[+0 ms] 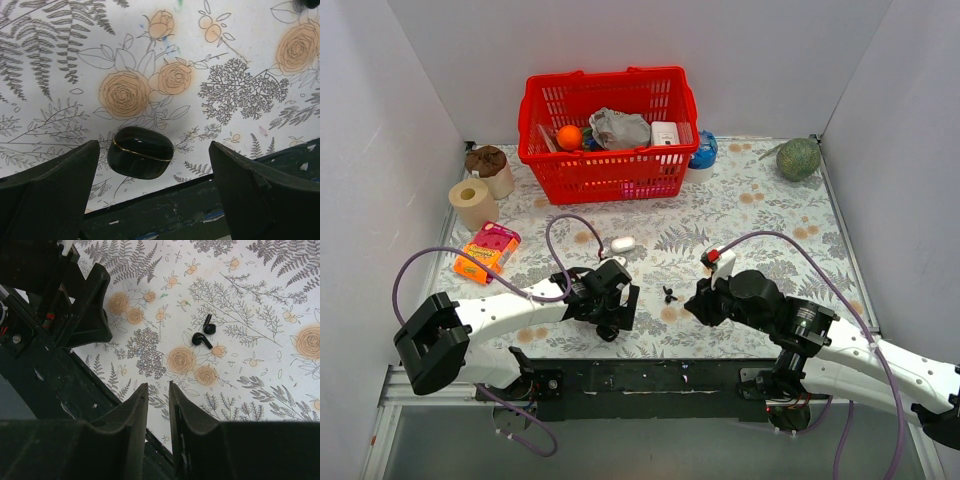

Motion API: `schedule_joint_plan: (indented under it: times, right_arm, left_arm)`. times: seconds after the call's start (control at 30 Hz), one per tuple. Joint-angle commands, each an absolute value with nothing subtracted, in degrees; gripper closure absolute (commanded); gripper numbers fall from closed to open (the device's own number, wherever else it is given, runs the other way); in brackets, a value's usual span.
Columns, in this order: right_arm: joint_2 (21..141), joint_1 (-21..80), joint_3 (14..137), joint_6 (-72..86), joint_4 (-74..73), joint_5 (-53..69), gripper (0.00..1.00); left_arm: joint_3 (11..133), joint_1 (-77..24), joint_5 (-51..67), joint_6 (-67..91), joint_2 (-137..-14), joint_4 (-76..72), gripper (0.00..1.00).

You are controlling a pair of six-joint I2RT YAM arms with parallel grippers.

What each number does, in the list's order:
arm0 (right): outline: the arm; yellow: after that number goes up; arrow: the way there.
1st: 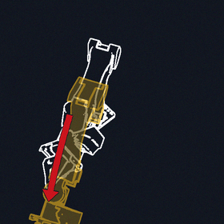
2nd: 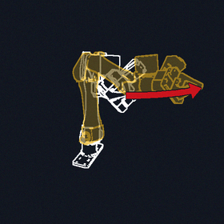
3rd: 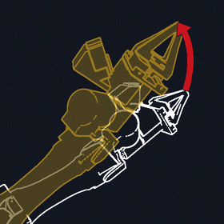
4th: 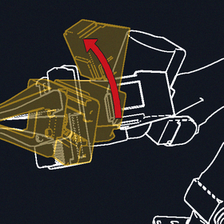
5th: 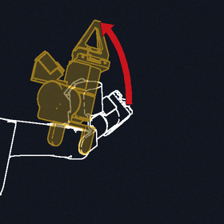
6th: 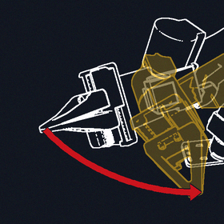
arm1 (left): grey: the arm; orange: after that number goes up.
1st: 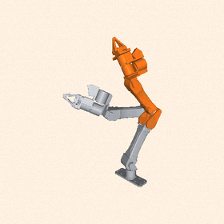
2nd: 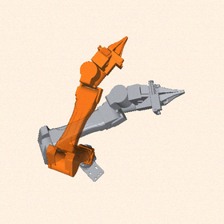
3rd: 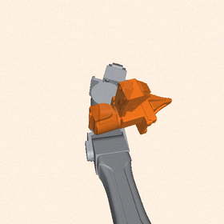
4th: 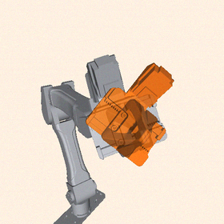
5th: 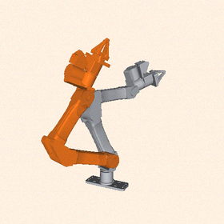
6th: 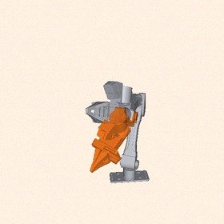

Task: Insert the wireless bluetooth earbuds into the charging case
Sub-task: Adjust the charging case at the center of the board.

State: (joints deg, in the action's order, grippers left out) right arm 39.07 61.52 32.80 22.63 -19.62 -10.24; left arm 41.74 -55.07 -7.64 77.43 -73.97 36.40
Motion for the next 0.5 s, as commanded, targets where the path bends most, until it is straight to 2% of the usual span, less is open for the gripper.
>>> schedule_joint_plan:
  times: [0.0,0.27,0.47]
  right_arm:
    - [37.71,61.61,32.52,23.2,-18.81,-9.75,0.69]
    - [36.39,61.61,31.55,23.47,-18.9,-10.46,0.69]
    - [35.6,61.61,30.85,23.55,-18.72,-10.63,0.69]
  left_arm:
    - [42.1,-54.84,-3.61,74.44,-74.79,33.84,0.09]
    - [41.22,-54.84,-3.87,75.58,-76.2,34.1,0.13]
    - [40.61,-55.02,-6.06,77.34,-77.52,34.98,0.23]
